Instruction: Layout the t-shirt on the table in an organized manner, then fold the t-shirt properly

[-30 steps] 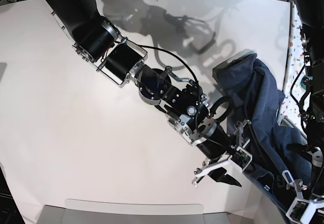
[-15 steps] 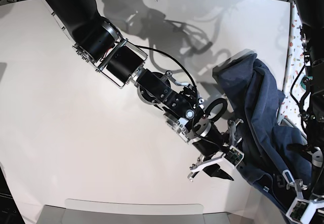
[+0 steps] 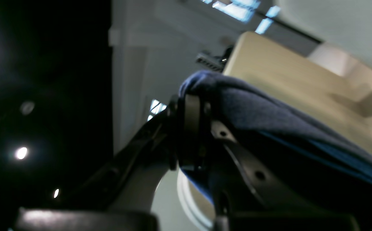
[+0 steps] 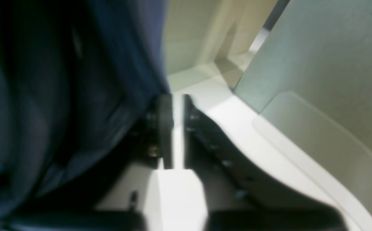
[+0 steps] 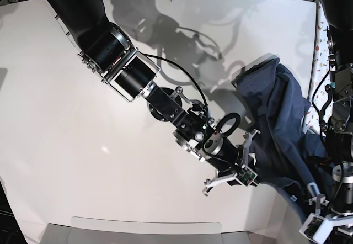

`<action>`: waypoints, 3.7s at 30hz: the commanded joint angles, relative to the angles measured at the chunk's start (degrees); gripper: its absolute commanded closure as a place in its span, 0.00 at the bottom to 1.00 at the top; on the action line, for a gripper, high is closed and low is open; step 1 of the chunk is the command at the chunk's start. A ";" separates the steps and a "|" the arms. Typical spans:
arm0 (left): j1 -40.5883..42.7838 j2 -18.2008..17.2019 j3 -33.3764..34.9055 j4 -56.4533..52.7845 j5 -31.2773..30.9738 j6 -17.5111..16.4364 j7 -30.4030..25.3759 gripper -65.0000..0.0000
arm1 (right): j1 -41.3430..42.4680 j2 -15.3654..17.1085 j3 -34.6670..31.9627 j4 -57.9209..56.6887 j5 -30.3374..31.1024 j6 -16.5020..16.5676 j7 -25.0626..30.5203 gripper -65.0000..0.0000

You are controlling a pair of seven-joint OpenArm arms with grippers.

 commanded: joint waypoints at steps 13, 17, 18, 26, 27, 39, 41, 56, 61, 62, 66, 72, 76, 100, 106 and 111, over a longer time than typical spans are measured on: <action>-1.80 -0.73 -0.73 0.46 1.74 1.37 -0.73 1.00 | 8.30 -0.95 1.13 1.28 0.01 -0.30 -1.48 1.00; -1.80 -0.73 -0.73 0.46 1.74 1.37 -0.73 1.00 | 8.83 -0.95 0.78 1.37 0.01 -0.30 -2.18 1.00; -1.80 -0.73 -0.73 0.46 1.74 1.37 -0.73 1.00 | 8.47 -0.95 0.96 1.81 0.01 -0.30 -2.62 1.00; -1.01 -0.73 -0.91 0.11 1.74 1.37 -0.73 1.00 | 0.03 -0.95 0.96 17.01 -0.17 -0.56 -7.89 0.77; -1.01 -0.73 -0.91 0.11 1.74 1.37 -0.73 1.00 | -0.76 -0.95 0.96 18.86 -0.25 -0.56 -9.91 0.75; -1.01 -0.90 -0.82 -1.82 1.56 1.37 -0.82 1.00 | -6.30 -0.95 0.96 34.95 -0.34 -0.74 -22.22 0.74; -1.01 -0.81 -0.73 -1.91 1.56 1.37 -0.82 1.00 | -6.38 -0.95 0.96 34.95 -0.34 -0.74 -22.84 0.74; -1.27 -0.90 -0.91 -1.91 1.56 1.37 -0.82 1.00 | -4.71 -0.95 5.88 22.99 -0.52 -0.65 -22.31 0.73; -1.36 -0.81 -0.91 -1.82 1.56 1.37 -0.82 1.00 | -3.57 -0.95 6.32 19.04 -3.86 -0.21 -22.31 0.73; -1.36 -0.81 -0.91 -1.82 1.56 1.37 -0.82 1.00 | -3.48 -0.95 6.32 18.42 -4.12 -0.21 -22.31 0.73; -1.36 -0.81 -0.91 -1.91 1.56 1.37 -0.82 1.00 | -3.13 -0.95 6.14 17.98 -3.95 -0.12 -20.02 0.73; -1.36 -0.81 -0.91 -1.91 1.56 1.37 -0.82 1.00 | -3.75 -0.95 2.80 18.24 -3.86 -0.12 -19.85 0.68; -1.36 -0.81 -0.82 -1.82 1.56 1.37 -0.82 1.00 | -4.80 -0.95 1.31 18.24 -3.86 -0.12 -19.76 0.56; -1.36 -0.73 -0.73 -1.82 1.65 1.37 -0.82 1.00 | -0.41 -0.95 1.48 9.81 -2.36 -0.12 -15.37 0.54; -1.36 -0.73 -0.73 -1.82 1.65 1.37 -0.82 1.00 | 0.03 -0.95 1.40 10.16 -1.31 -0.12 -15.37 0.54; -1.36 -0.73 -0.73 -1.74 1.65 1.37 -0.82 1.00 | -0.32 -0.95 -1.33 11.56 -1.31 -0.12 -15.37 0.54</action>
